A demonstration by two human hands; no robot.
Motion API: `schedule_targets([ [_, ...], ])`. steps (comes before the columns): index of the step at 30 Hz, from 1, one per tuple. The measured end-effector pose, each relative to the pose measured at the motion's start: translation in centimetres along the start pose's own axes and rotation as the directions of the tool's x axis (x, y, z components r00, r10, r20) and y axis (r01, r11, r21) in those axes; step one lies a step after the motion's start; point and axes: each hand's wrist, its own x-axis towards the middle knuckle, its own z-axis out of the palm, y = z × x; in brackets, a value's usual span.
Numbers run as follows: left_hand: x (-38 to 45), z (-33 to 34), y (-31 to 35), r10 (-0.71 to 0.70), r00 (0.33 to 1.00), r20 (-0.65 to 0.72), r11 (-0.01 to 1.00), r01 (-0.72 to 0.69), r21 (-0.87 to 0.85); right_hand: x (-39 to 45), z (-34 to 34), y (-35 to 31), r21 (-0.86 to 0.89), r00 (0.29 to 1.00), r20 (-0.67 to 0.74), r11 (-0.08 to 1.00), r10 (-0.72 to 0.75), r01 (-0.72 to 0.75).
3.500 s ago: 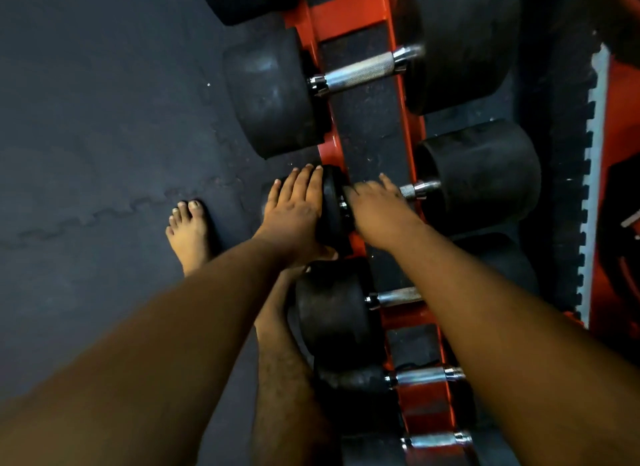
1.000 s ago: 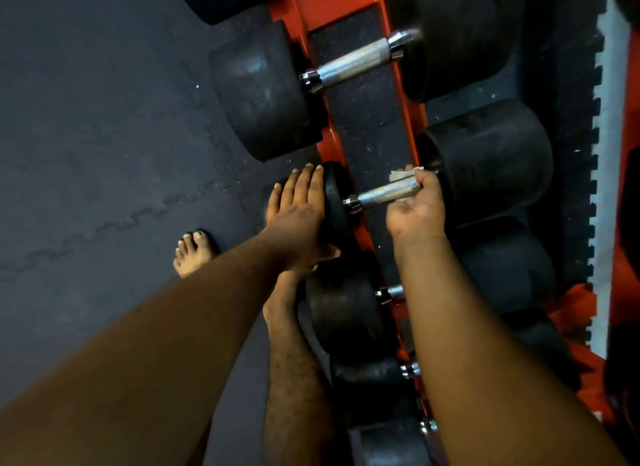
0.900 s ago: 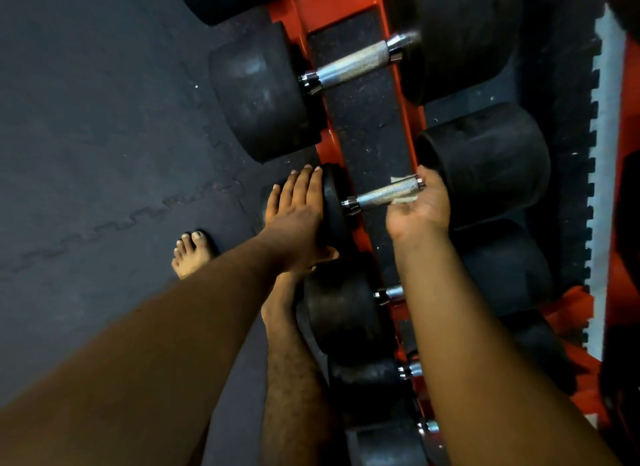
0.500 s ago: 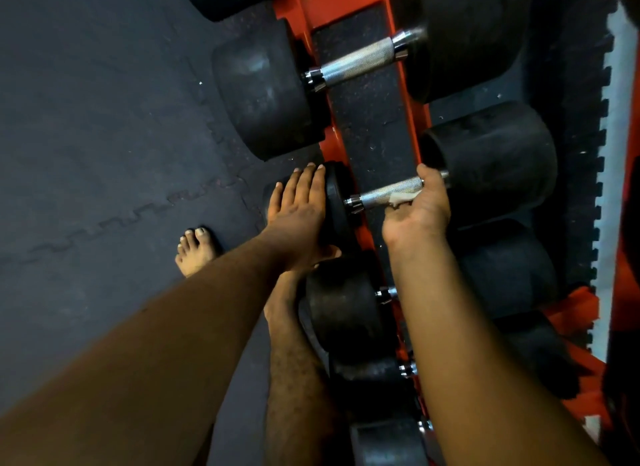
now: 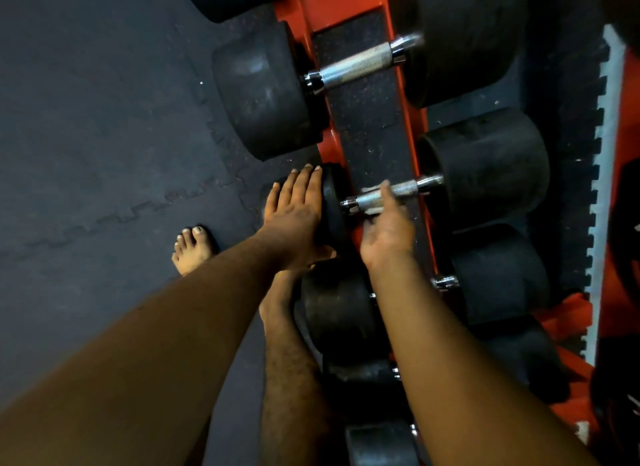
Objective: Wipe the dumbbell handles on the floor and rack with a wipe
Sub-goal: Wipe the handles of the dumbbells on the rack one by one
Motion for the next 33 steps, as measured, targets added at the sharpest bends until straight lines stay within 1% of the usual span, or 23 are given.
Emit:
schedule_targets([
  [2, 0.0, 0.0, 0.0, 0.003, 1.0, -0.004, 1.0, -0.003, 0.004, -0.7, -0.6, 2.0, -0.29, 0.999, 0.018, 0.956, -0.042, 0.045],
  [4, -0.1, 0.0, 0.0, -0.001, 1.0, -0.014, 1.0, 0.001, 0.005, -1.0, -1.3, 2.9, -0.435, 0.995, 0.042, 0.895, -0.096, 0.104],
  [7, 0.0, 0.1, 0.1, -0.004, 1.0, -0.029, 1.0, 0.004, 0.002, -2.1, -2.6, 2.7, -0.531, 0.972, 0.126, 0.814, -0.197, 0.234],
  [9, -0.1, 0.0, 0.2, -0.007, 1.0, -0.022, 1.0, 0.007, -0.002, -3.5, -3.0, 2.1, -0.574, 0.914, 0.271, 0.711, -0.302, 0.406],
  [10, -0.1, 0.0, 0.1, -0.007, 1.0, -0.018, 1.0, 0.007, -0.003, -3.9, -2.8, 1.6, -0.59, 0.863, 0.349, 0.629, -0.366, 0.506],
  [11, -0.1, -0.1, 0.2, -0.006, 1.0, -0.016, 1.0, 0.006, -0.003, -3.9, -2.6, 0.9, -0.6, 0.787, 0.417, 0.514, -0.454, 0.614],
  [12, -0.1, -0.2, 0.1, -0.005, 1.0, -0.016, 1.0, 0.004, -0.001, -3.5, -2.5, 0.3, -0.601, 0.679, 0.487, 0.354, -0.549, 0.717],
  [13, -0.1, -0.2, 0.2, -0.004, 1.0, -0.016, 1.0, 0.004, -0.002, -2.8, -2.4, -0.3, -0.59, 0.547, 0.574, 0.156, -0.609, 0.792],
  [14, -0.1, -0.2, 0.2, -0.005, 1.0, -0.018, 1.0, 0.005, -0.003, -2.1, -2.2, -0.6, -0.571, 0.429, 0.678, -0.061, -0.597, 0.818],
  [15, -0.1, -0.2, 0.2, -0.008, 1.0, -0.02, 1.0, 0.008, -0.005, -1.5, -2.1, -0.6, -0.54, 0.364, 0.778, -0.249, -0.512, 0.804],
  [16, -0.1, -0.1, 0.2, -0.014, 1.0, -0.019, 1.0, 0.014, -0.007, -1.0, -2.2, -0.1, -0.509, 0.362, 0.843, -0.375, -0.397, 0.775],
  [17, -0.1, -0.1, 0.3, -0.02, 1.0, -0.021, 1.0, 0.02, -0.004, -0.3, -2.7, 0.0, -0.477, 0.372, 0.877, -0.459, -0.304, 0.749],
  [19, 0.0, 0.2, 0.3, -0.03, 0.999, -0.03, 1.0, 0.03, 0.001, 1.0, -4.2, -0.7, -0.405, 0.353, 0.912, -0.602, -0.21, 0.688],
  [20, 0.0, 0.2, 0.2, -0.03, 0.999, -0.032, 1.0, 0.03, -0.001, 1.6, -5.1, -1.3, -0.418, 0.359, 0.905, -0.644, -0.229, 0.641],
  [22, 0.2, 0.4, 0.0, -0.027, 0.999, -0.038, 1.0, 0.027, -0.011, 2.0, -6.6, -2.0, -0.509, 0.403, 0.855, -0.672, -0.325, 0.538],
  [23, 0.2, 0.4, -0.1, -0.026, 0.999, -0.036, 1.0, 0.026, -0.011, 1.7, -6.8, -1.6, -0.525, 0.424, 0.842, -0.688, -0.333, 0.501],
  [25, 0.2, 0.4, -0.1, -0.025, 0.999, -0.037, 1.0, 0.024, -0.009, 1.0, -6.8, 0.4, -0.451, 0.422, 0.872, -0.739, -0.246, 0.501],
  [27, 0.1, 0.4, 0.0, -0.022, 0.999, -0.036, 1.0, 0.021, -0.011, 0.9, -6.6, 1.0, -0.359, 0.374, 0.911, -0.782, -0.175, 0.51],
  [28, 0.1, 0.4, 0.0, -0.02, 0.999, -0.038, 1.0, 0.02, -0.011, 1.3, -6.6, 0.3, -0.376, 0.376, 0.905, -0.786, -0.198, 0.491],
  [29, 0.1, 0.3, 0.0, -0.02, 0.999, -0.041, 1.0, 0.02, -0.013, 1.7, -6.6, -0.5, -0.44, 0.399, 0.878, -0.77, -0.263, 0.462],
  [31, 0.1, 0.2, -0.1, -0.02, 0.999, -0.042, 1.0, 0.019, -0.025, 1.8, -6.9, -1.6, -0.61, 0.463, 0.779, -0.685, -0.423, 0.399],
  [32, 0.1, 0.3, -0.1, -0.019, 0.999, -0.044, 0.999, 0.018, -0.028, 1.5, -6.9, -1.4, -0.641, 0.475, 0.754, -0.665, -0.454, 0.382],
  [33, 0.1, 0.3, 0.0, -0.019, 0.999, -0.048, 0.999, 0.018, -0.026, 1.2, -6.7, -0.7, -0.627, 0.478, 0.765, -0.67, -0.432, 0.397],
])
